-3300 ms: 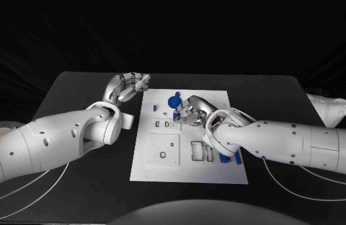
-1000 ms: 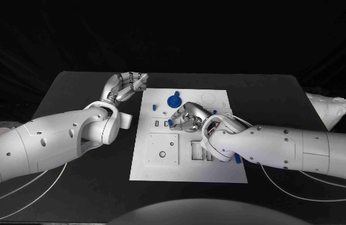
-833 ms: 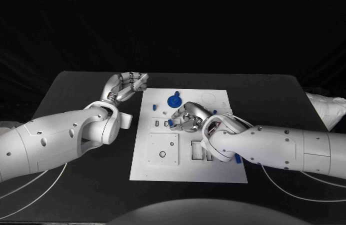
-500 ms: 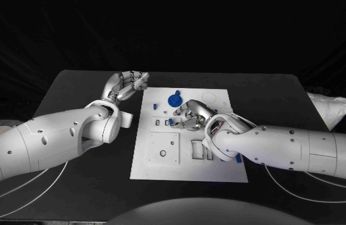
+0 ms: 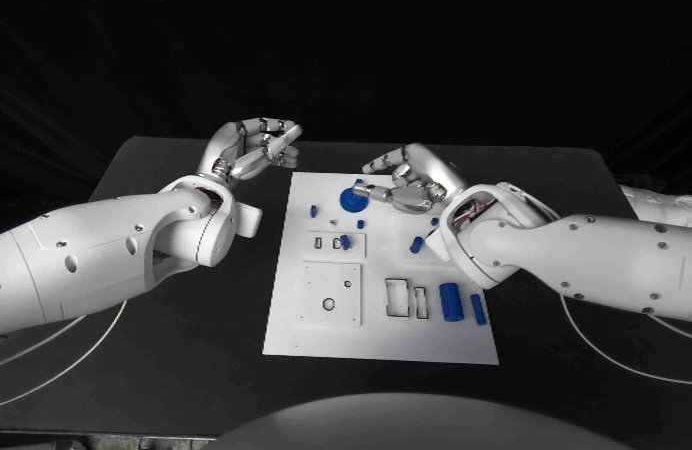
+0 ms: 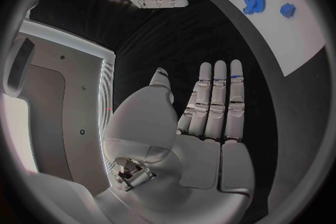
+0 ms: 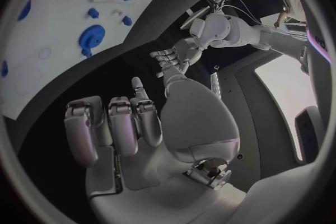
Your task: Assemble the parts on the task board
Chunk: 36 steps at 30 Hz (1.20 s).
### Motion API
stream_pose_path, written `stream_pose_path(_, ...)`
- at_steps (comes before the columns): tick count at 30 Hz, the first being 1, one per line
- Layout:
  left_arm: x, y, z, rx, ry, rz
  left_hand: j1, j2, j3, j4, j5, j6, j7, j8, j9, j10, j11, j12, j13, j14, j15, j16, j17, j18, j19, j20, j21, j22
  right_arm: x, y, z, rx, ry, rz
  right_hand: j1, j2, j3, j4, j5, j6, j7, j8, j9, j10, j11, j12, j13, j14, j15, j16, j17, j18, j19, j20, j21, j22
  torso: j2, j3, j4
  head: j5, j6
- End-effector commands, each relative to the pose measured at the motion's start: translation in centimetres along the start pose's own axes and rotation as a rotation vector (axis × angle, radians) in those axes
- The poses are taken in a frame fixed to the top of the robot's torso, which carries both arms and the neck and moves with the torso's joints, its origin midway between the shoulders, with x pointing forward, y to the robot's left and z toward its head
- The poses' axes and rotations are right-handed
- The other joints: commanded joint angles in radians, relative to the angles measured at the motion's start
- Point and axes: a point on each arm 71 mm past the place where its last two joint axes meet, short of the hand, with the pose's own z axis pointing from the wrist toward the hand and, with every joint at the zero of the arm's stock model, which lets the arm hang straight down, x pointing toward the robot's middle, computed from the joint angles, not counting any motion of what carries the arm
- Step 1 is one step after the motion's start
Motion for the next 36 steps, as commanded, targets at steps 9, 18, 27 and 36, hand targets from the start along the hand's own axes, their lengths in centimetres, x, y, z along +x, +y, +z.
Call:
stream_pose_path(9,2.8,-2.5,1.7,-0.233,0.357,0.295,-0.085,-0.116,0.085,-0.031,0.008,0.104,-0.035,0.022,0.011,0.385,-0.019,1.074,1.432,0.506,-0.065,1.006,1.335,-0.135,0.482,-0.117,1.012,1.200,-3.9,-0.7,-1.4,0.059,-0.010,0.168,-0.040,0.046,-0.031,0.029,0.103,-0.008,0.014,0.014,0.002,0.104,0.017,-0.005,0.262,0.106,0.019,0.004,0.263,-0.014,0.106,0.022,0.004,0.263,-0.010,0.0073,-0.0064,0.019,-0.001)
stream_pose_path(18,5.2,-1.3,0.7,-0.443,0.588,0.470,-0.201,-0.249,0.051,0.007,0.037,0.206,-0.017,0.046,0.039,0.385,-0.009,1.074,1.432,0.506,-0.032,1.006,1.335,-0.171,0.590,-0.086,1.133,1.426,-4.8,-2.3,-2.1,0.123,-0.001,0.175,-0.041,0.049,-0.032,0.030,0.107,-0.008,0.014,0.015,0.003,0.104,0.018,-0.005,0.262,0.106,0.019,0.004,0.263,-0.014,0.106,0.023,0.004,0.263,-0.020,0.0173,-0.0127,0.021,-0.008)
stream_pose_path(27,7.6,-0.5,-0.8,-0.607,0.734,0.607,-0.291,-0.276,0.030,0.009,0.059,0.320,-0.053,0.115,0.103,0.385,-0.039,1.074,1.432,0.506,-0.059,1.006,1.335,-0.171,0.590,-0.083,1.133,1.426,-4.8,-4.0,-2.8,0.192,0.037,0.174,-0.042,0.052,-0.035,0.031,0.109,-0.007,0.015,0.017,0.003,0.104,0.019,-0.005,0.262,0.106,0.020,0.004,0.263,-0.014,0.106,0.024,0.004,0.263,-0.023,0.0174,-0.0142,0.023,-0.012)
stream_pose_path(36,8.6,0.0,-0.8,-0.682,0.776,0.672,-0.360,-0.279,0.028,0.009,0.058,0.300,-0.058,0.119,0.158,0.385,-0.045,1.074,1.432,0.506,-0.059,1.006,1.335,-0.171,0.590,-0.076,1.133,1.426,-4.2,-4.8,-3.0,0.237,0.086,0.170,-0.043,0.055,-0.037,0.032,0.109,-0.005,0.015,0.018,0.004,0.104,0.019,-0.005,0.262,0.106,0.020,0.004,0.263,-0.014,0.106,0.025,0.004,0.263,-0.022,0.0168,-0.0139,0.022,-0.010)
